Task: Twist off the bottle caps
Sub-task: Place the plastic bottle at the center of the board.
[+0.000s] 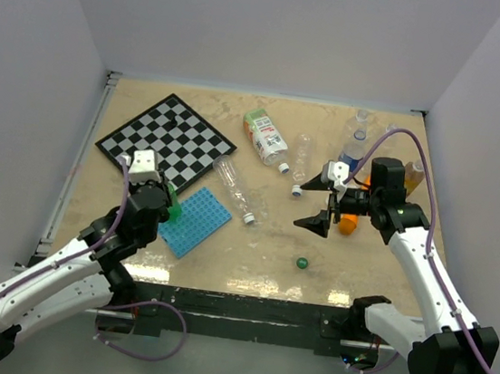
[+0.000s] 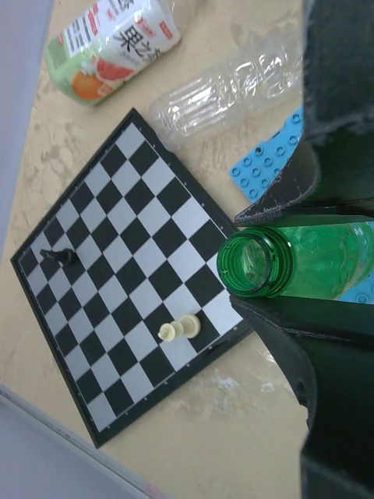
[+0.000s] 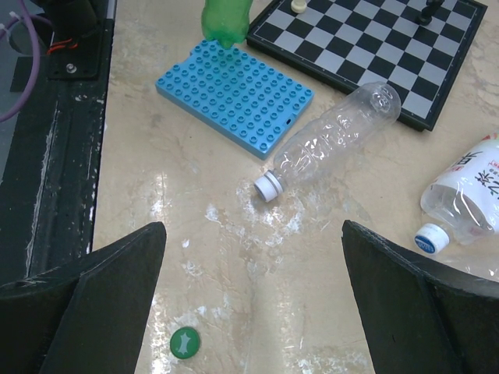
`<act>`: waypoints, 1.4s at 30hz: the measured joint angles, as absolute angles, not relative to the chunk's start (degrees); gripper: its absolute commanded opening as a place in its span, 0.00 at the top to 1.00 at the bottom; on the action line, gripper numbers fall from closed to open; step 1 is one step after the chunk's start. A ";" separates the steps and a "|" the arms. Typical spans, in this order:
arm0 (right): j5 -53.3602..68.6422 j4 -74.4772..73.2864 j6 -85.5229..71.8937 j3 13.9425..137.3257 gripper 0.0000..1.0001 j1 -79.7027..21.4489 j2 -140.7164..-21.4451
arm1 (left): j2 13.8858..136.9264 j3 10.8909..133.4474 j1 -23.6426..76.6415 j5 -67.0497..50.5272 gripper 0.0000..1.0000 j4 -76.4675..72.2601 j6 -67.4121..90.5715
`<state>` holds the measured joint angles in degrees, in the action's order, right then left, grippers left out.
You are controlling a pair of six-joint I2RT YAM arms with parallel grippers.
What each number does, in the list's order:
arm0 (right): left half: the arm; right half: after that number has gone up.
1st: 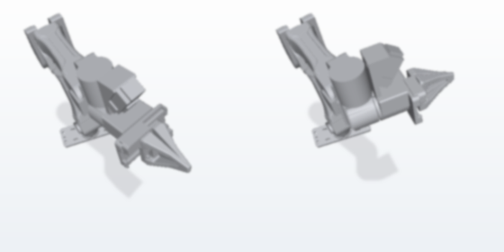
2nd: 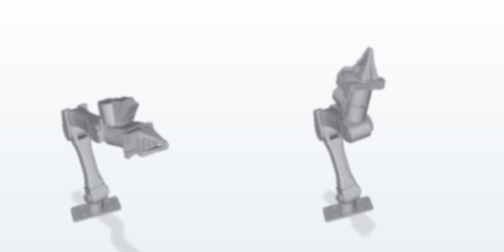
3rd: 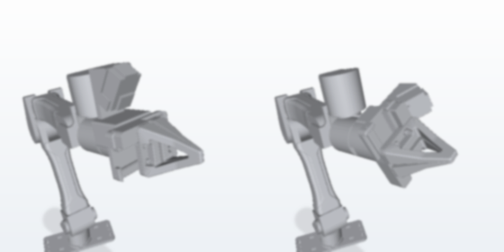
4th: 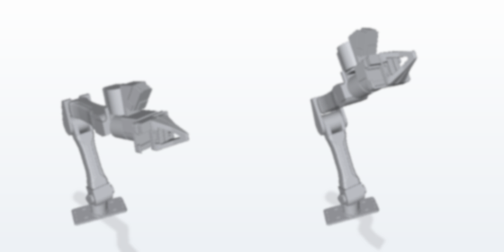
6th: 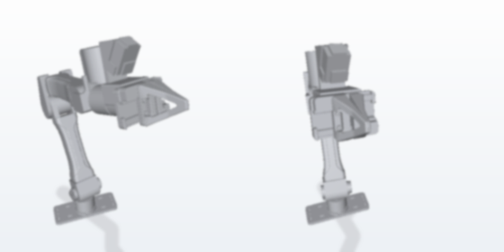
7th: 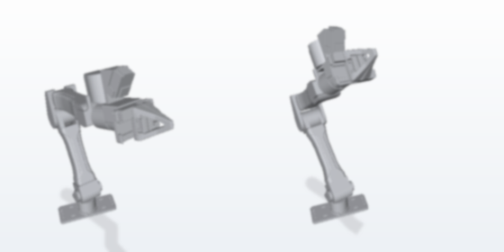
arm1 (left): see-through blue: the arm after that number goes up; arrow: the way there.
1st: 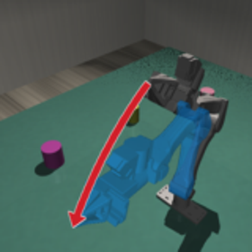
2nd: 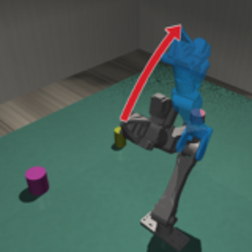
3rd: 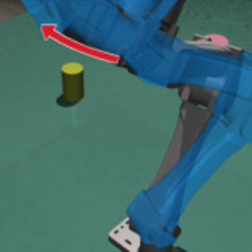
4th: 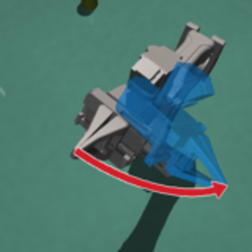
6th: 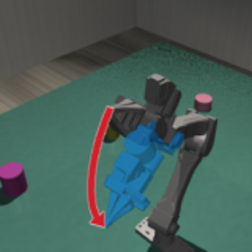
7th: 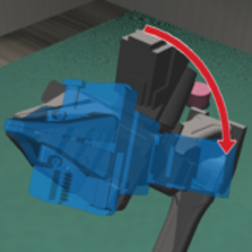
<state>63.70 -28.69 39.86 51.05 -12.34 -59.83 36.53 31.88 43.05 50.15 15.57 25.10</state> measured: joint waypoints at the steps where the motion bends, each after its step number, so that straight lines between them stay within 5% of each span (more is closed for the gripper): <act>1: 63.70 -28.69 39.83 51.07 0.02 -12.34 -59.83 | 37.36 31.88 42.81 50.98 1.00 16.12 26.11; 23: 63.72 -28.67 39.83 51.07 0.02 -12.29 -59.81 | 40.86 28.77 32.93 60.53 1.00 16.23 33.67; 42: 63.72 -28.69 39.86 51.05 0.02 -12.29 -59.81 | 50.68 23.73 30.39 68.93 1.00 0.93 27.70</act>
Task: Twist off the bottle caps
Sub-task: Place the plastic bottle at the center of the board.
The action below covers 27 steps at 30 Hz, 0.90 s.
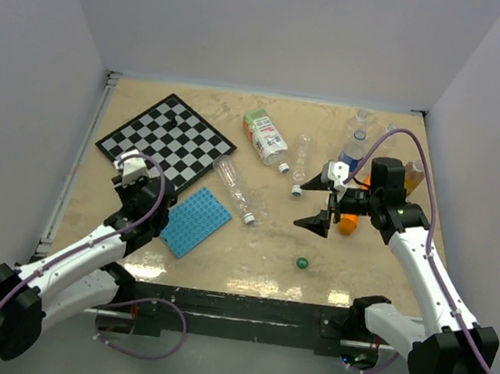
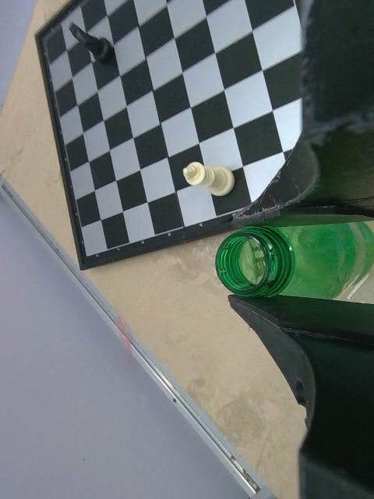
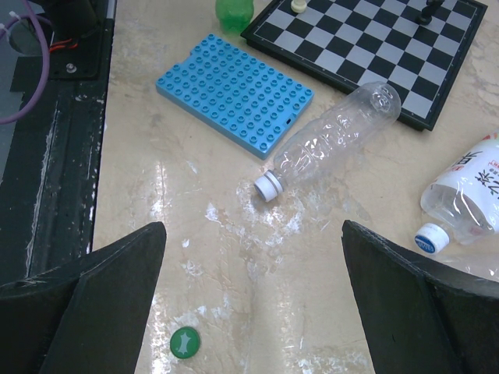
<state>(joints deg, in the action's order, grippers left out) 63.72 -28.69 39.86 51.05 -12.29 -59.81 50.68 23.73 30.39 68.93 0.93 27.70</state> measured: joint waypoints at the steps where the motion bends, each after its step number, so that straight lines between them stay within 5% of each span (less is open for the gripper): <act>1: 63.72 -28.69 39.86 51.07 0.02 -12.29 -59.81 | 51.94 23.73 30.39 69.34 1.00 1.30 28.29; 5: 63.72 -28.71 39.88 51.07 0.02 -12.29 -59.81 | 54.70 24.45 30.39 71.53 0.92 2.07 31.03; 17: 63.72 -28.71 39.88 51.07 0.02 -12.29 -59.83 | 54.02 24.49 30.39 72.12 0.38 4.71 33.98; 27: 63.72 -28.73 39.88 51.07 0.02 -12.29 -59.83 | 54.02 24.49 30.39 70.59 0.17 5.61 33.91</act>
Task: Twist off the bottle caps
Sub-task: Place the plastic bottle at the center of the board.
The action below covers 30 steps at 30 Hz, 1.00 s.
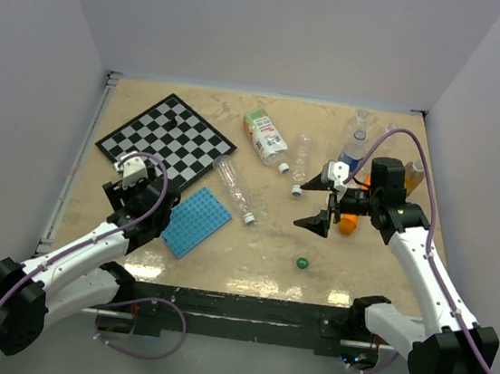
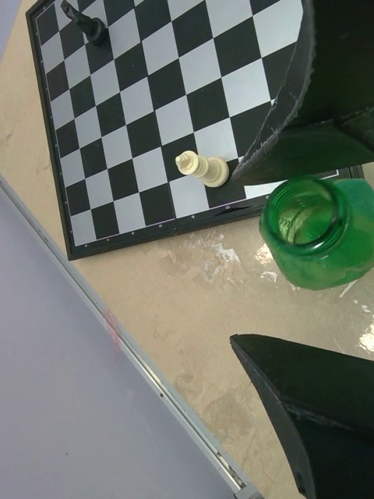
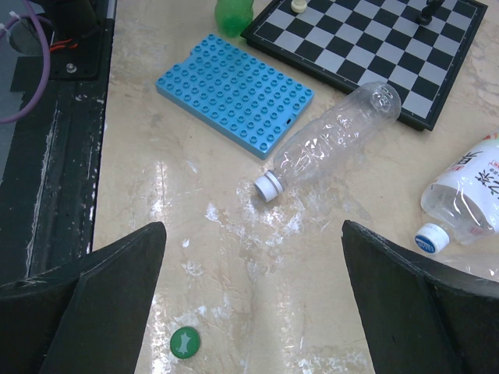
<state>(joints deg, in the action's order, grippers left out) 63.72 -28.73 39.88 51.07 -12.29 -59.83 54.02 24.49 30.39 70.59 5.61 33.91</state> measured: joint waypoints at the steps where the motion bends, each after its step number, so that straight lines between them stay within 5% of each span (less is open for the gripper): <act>1: 63.72 -28.73 39.88 51.07 0.02 -12.29 -59.83 | 54.02 24.49 30.39 70.50 0.16 5.63 33.89; 16: 63.72 -28.82 40.03 51.07 0.02 -12.29 -59.83 | 51.81 27.62 30.39 68.14 0.00 11.38 35.35; 30: 63.53 -29.10 40.18 51.07 0.02 -12.29 -59.83 | 46.76 40.23 30.39 56.84 0.00 18.33 32.99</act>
<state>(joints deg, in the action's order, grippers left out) 63.53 -29.10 40.18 51.07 -12.29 -59.83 46.76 40.23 30.39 56.84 18.33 32.99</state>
